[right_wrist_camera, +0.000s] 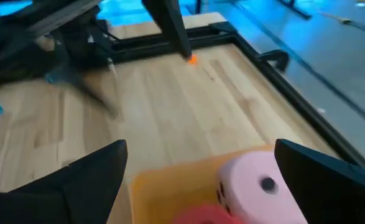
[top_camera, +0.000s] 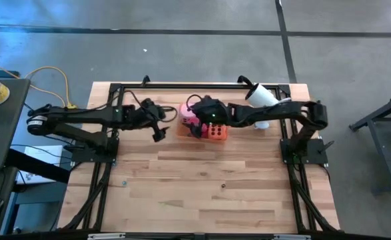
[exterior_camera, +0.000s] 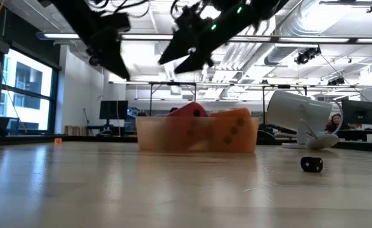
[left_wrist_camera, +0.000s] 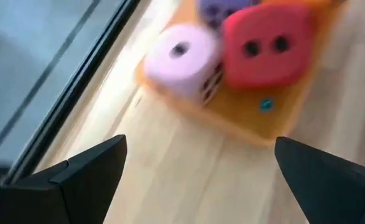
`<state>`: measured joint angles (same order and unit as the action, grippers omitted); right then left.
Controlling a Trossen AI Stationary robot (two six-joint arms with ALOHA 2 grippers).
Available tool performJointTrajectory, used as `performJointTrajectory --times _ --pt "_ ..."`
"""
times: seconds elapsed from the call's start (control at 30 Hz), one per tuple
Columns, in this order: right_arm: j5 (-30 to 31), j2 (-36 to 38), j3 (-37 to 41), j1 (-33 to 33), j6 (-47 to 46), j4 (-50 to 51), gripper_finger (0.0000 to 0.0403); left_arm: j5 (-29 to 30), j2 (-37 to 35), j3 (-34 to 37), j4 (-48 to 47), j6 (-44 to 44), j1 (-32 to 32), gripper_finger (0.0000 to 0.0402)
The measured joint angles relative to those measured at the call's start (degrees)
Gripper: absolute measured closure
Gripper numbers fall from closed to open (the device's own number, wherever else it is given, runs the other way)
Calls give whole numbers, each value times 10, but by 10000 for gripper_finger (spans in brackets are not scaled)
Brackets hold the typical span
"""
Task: Pick & Place Dice
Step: Put the small orange die into the orange bin
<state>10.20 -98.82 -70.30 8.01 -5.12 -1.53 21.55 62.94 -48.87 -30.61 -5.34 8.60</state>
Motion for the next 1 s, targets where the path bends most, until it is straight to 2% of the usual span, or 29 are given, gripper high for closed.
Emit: performJointTrajectory --times 0.13,0.23,0.33,0.5,0.6,0.77,0.9,1.0 --pt "63 25 0 -35 -7 79 7 0 -31 34 -46 -30 47 2" --pt "107 28 3 -62 -37 139 7 -1 -49 72 -46 -46 91 2" --pt "136 29 20 -85 -59 149 7 -1 -53 95 -46 -53 152 2" --pt "145 29 29 -104 -73 146 7 1 -30 98 -51 -77 258 2" --pt "146 29 29 -110 -73 146 7 0 -5 86 -74 -68 290 2" --pt "144 29 29 -112 -71 145 7 -12 67 31 -178 -70 308 2" --pt "144 29 29 -113 -67 146 7 12 121 -24 -209 -58 315 2" --pt "144 24 29 -119 -67 146 7 49 135 -35 -209 -51 325 2"
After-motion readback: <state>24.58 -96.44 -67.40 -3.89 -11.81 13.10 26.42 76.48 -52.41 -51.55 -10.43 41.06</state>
